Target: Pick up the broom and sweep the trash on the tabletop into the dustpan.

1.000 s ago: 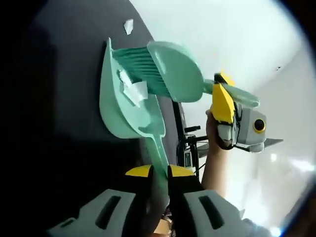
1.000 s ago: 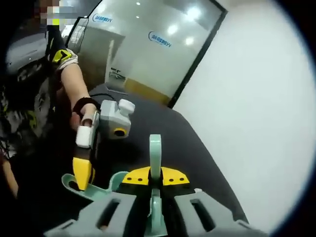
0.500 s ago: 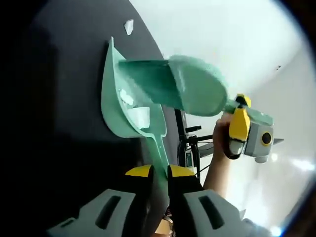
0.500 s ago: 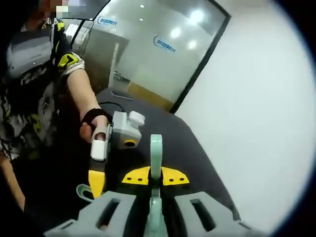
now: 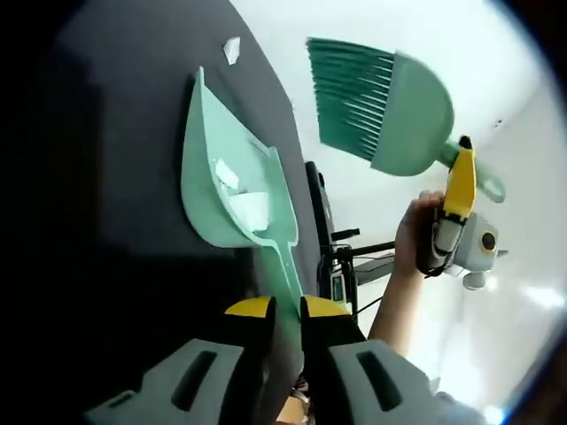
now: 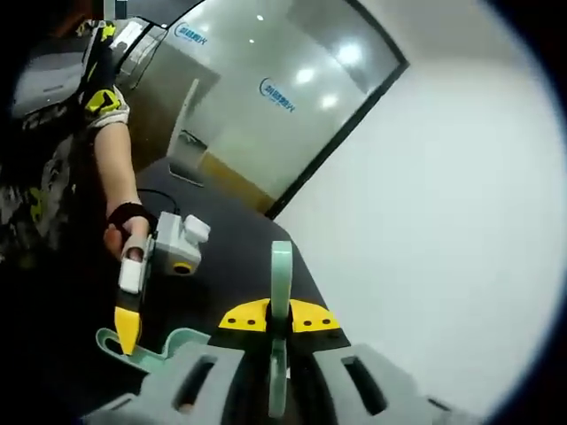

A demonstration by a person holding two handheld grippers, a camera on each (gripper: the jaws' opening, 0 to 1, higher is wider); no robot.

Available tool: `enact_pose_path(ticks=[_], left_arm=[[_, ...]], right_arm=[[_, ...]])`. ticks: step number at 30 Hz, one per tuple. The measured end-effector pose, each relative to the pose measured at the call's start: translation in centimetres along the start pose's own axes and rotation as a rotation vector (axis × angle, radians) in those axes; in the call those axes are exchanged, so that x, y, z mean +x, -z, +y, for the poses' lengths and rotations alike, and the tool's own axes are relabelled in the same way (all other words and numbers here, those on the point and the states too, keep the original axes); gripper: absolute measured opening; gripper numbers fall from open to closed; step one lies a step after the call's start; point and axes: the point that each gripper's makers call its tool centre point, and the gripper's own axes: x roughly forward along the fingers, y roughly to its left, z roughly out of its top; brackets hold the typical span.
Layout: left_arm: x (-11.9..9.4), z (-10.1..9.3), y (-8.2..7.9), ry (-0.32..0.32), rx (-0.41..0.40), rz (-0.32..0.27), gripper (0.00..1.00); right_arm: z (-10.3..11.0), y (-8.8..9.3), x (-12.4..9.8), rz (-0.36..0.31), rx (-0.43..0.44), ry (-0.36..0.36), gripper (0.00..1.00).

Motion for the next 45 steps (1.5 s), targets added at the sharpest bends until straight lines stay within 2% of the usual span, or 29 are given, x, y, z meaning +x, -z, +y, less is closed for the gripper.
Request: enact_pose_path(ticks=[7, 13, 19, 26, 30, 39, 45], left_arm=[[-0.4, 0.2, -0.7, 0.020, -0.052, -0.023, 0.11], [-0.8, 0.1, -0.8, 0.022, -0.060, -0.033, 0.11], [-1.8, 0.0, -0.9, 0.033, -0.073, -0.049, 0.11], [-2.4, 0.1, -1.0, 0.058, -0.116, -0.087, 0.11], [-2.0, 0.1, -1.5, 0.058, -0.122, -0.080, 0.11], [-0.5, -0.4, -0.2, 0.086, -0.156, -0.075, 0.10], [-0.4, -0.1, -1.2, 0.100, -0.176, -0.100, 0.10]], right_arm=[[-0.4, 0.9, -0.5, 0.019, 0.021, 0.024, 0.04], [-1.3, 1.3, -0.7, 0.023, 0.027, 0.047, 0.04], [-2.4, 1.4, -0.2, 0.019, 0.028, 0.068, 0.04], [-2.2, 1.4, 0.6, 0.026, 0.022, 0.064, 0.04], [-2.3, 1.3, 0.8, 0.025, 0.021, 0.065, 0.04], [-2.2, 1.6, 0.7, 0.041, 0.017, 0.066, 0.05], [-2.1, 1.8, 0.3, 0.052, 0.018, 0.071, 0.05]])
